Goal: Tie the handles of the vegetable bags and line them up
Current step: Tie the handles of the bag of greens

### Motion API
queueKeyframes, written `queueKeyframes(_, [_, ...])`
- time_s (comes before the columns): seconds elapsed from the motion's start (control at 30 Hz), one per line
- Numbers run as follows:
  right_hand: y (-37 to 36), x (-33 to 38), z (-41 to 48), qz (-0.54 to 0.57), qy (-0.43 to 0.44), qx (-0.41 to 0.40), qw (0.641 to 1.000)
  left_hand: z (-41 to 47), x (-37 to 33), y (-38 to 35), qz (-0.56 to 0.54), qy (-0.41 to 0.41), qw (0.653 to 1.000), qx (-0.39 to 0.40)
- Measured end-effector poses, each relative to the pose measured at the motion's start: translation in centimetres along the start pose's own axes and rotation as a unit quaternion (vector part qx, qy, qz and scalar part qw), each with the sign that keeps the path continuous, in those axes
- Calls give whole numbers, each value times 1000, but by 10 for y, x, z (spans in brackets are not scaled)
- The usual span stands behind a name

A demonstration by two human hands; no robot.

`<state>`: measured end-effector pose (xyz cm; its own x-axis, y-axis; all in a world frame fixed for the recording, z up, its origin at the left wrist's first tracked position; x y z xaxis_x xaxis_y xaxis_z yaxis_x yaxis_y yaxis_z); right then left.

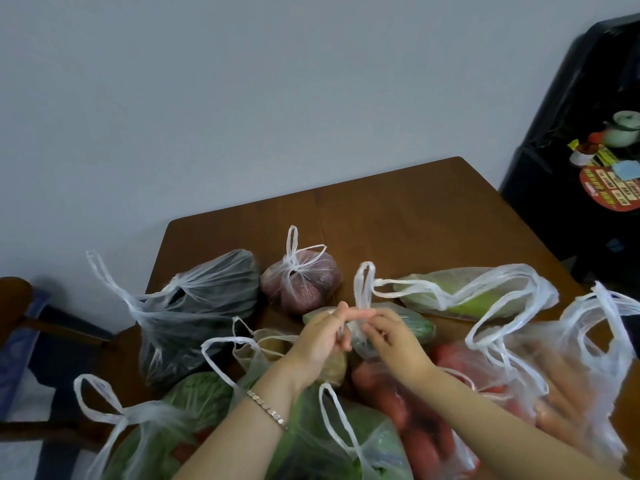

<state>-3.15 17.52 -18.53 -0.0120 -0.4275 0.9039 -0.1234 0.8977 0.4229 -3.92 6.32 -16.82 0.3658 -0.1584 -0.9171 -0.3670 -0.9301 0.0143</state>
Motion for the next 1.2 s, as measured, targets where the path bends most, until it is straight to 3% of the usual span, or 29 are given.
queueKeyframes(0.07, [-5,6,1,-4,45,-5,999,-2,-3,-3,-35,4,999,5])
queueKeyframes(0.13, [-6,6,6,42,11,-10,999,-2,-10,2,-41,-2,999,-31])
queueKeyframes(0.23, [0,-4,12,124,-93,-53,986,-4,-32,26,165,-86,967,-173])
queueKeyframes(0.3, [4,-10,16,77,-134,-49,987,-7,-42,30,228,-116,946,-198])
queueKeyframes(0.37, [1,-4,17,-47,-104,-14,993,-6,-45,22,160,-110,970,-147])
queueKeyframes(0.47, [-9,21,14,-176,19,28,984,0,-52,8,35,-91,988,-122])
queueKeyframes(0.6, [-11,27,7,-127,81,71,986,15,-54,5,-83,-49,987,-131])
queueKeyframes(0.7, [-7,18,1,-59,58,69,994,20,-48,-1,-103,-26,989,-104])
queueKeyframes(0.77, [-3,8,1,21,7,34,999,18,-46,-7,-35,-35,995,-90])
queueKeyframes(0.87, [-4,-4,0,112,-54,20,992,11,-35,-14,179,-50,980,-71])
queueKeyframes(0.93, [-7,-8,-1,138,-84,22,987,5,-26,-20,228,-50,972,-43])
queueKeyframes(1.03, [0,0,-1,132,-81,-2,988,3,-22,-16,299,-81,949,-54])
queueKeyframes(1.13, [1,2,2,38,-64,19,997,5,-23,-9,402,-128,903,-81])
queueKeyframes(1.2, [8,-8,3,76,-77,-38,993,6,-23,-9,438,-144,884,-78])
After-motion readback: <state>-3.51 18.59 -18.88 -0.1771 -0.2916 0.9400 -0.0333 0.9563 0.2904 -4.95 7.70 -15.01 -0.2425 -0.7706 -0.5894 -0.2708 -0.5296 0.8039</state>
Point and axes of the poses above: each hand's wrist, its own z-axis towards the middle knuckle, its own y-axis out of the back of the hand, x = y × z, the point moved 7 cm from there along z, towards the middle knuckle, and after that the axes turned 1 degree about -x, right-handed, at the moved point
